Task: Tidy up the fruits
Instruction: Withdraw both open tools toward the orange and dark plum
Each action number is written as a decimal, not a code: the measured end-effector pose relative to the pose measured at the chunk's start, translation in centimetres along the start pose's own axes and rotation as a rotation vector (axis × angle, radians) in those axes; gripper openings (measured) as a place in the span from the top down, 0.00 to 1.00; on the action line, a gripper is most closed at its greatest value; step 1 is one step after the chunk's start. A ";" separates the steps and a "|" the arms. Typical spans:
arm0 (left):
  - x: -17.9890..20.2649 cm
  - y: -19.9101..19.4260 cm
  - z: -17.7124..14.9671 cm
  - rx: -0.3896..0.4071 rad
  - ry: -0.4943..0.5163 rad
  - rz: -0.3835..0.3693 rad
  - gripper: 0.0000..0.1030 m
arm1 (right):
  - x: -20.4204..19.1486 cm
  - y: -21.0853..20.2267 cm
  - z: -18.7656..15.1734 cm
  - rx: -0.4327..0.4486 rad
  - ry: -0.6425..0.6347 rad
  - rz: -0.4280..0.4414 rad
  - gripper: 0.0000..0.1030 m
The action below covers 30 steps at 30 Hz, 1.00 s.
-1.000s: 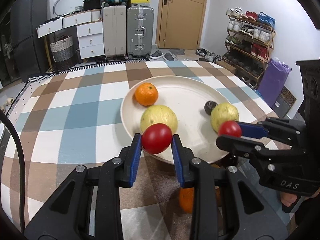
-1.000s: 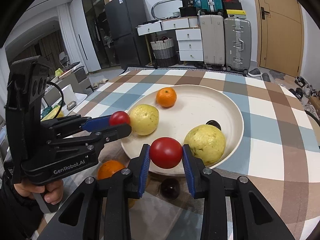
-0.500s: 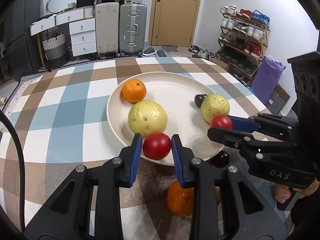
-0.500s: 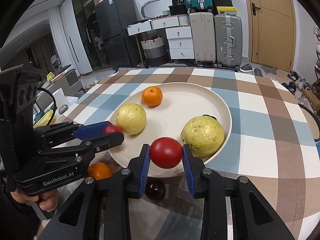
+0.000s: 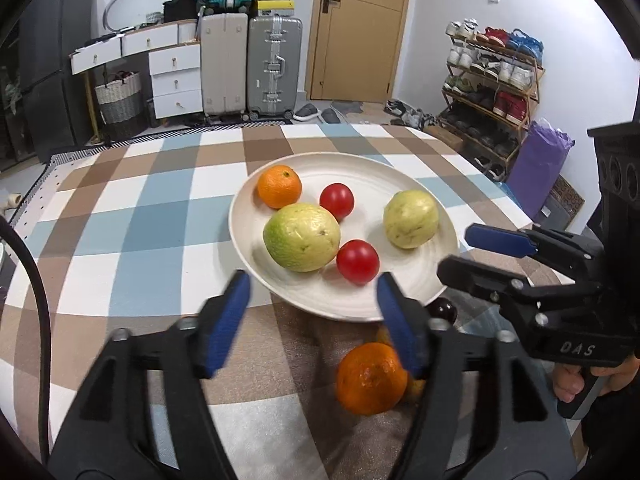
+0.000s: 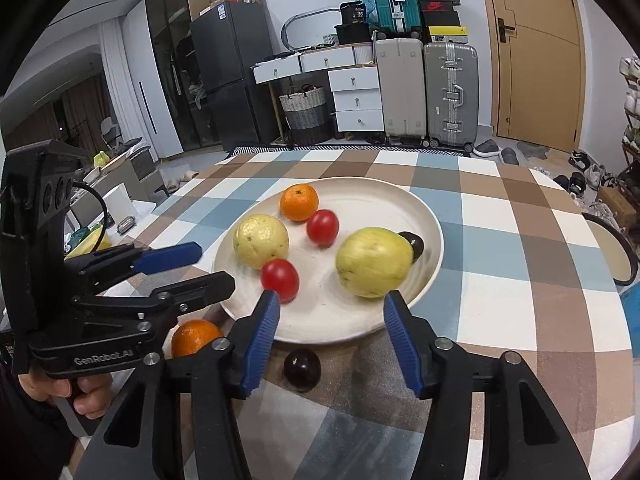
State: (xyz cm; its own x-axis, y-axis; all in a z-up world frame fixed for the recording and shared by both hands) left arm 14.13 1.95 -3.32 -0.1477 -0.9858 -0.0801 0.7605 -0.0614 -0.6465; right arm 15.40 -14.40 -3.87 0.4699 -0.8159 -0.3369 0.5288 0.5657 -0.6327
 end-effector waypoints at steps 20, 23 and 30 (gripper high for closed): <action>-0.2 -3.6 -2.7 -0.010 -0.006 0.065 0.01 | 0.6 -0.6 -1.4 -0.062 -0.034 0.006 0.00; -0.6 -3.7 -3.2 -0.024 -0.025 0.051 0.01 | 0.5 -0.1 -1.8 -0.105 -0.059 -0.027 0.00; -0.4 -3.1 -3.4 -0.053 -0.017 0.021 0.01 | 0.8 0.5 -2.3 -0.147 -0.069 -0.045 0.00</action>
State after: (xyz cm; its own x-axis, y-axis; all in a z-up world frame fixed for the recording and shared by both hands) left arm 9.69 3.04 -3.90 -0.1208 -0.9894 -0.0809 0.7285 -0.0330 -0.6842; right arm 14.37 -15.04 -6.07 0.4976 -0.8274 -0.2603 0.4440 0.5008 -0.7430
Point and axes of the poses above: each gripper's, at about its wrist camera, not at the fingertips, and y roughly the way its jaws point, x to its right, z to its top, the point moved 1 cm from there along y, roughly the way its jaws point, and after that the axes turned 14 degrees about y, right-handed, at the moved point
